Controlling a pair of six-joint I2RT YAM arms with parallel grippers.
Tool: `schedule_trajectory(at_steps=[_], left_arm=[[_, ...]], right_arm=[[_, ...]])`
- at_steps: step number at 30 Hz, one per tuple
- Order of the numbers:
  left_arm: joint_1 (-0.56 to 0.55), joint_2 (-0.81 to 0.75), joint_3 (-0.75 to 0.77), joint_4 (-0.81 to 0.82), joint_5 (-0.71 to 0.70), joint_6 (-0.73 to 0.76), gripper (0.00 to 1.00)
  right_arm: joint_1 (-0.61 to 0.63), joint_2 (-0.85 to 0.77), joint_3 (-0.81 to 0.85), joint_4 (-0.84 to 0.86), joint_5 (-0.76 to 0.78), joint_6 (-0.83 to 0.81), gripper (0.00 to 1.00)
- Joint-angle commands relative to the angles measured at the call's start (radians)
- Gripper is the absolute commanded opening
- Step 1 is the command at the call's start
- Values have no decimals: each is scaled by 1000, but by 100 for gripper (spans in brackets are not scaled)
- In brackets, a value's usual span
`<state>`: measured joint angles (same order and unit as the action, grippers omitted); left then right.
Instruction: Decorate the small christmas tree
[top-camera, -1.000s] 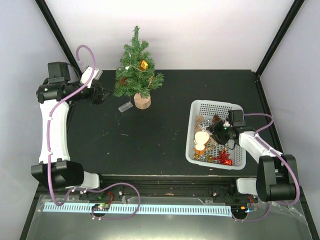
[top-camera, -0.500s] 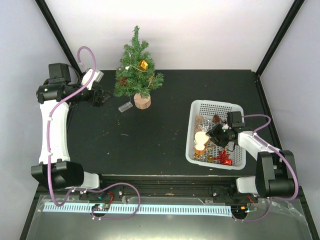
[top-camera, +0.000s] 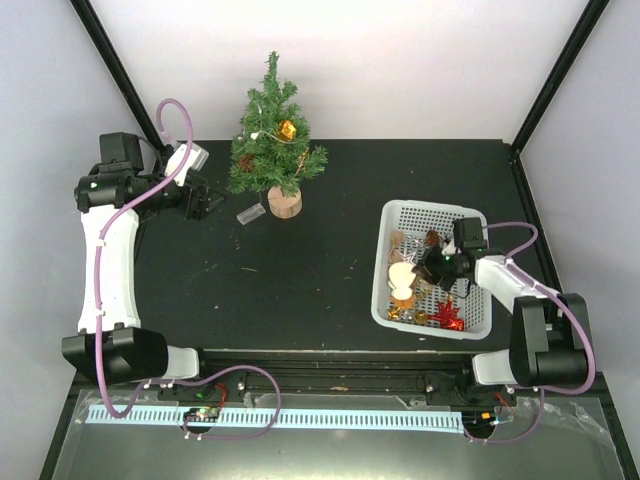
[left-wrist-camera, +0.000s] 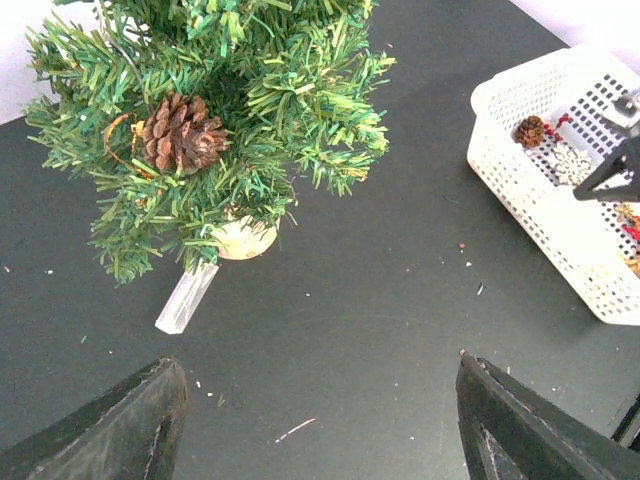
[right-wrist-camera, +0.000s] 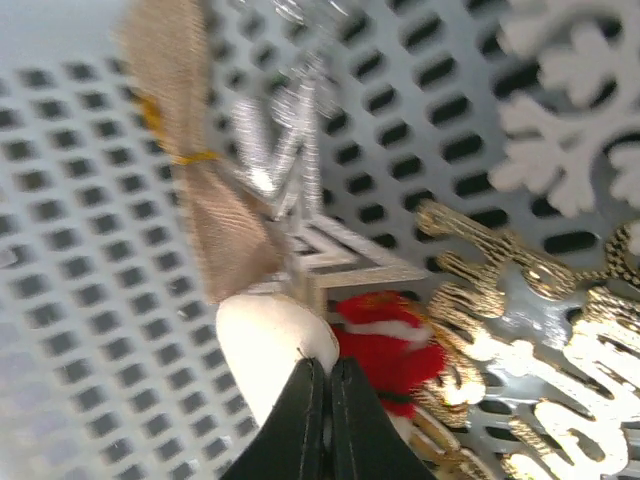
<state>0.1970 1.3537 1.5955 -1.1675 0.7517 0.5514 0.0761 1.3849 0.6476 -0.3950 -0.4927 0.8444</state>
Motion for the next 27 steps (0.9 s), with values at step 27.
schedule_trajectory(at_steps=[27], left_arm=[[7,-13,-87,-27,22,58,75]], right_arm=[[-18,217,583,-569,714,-264,22]])
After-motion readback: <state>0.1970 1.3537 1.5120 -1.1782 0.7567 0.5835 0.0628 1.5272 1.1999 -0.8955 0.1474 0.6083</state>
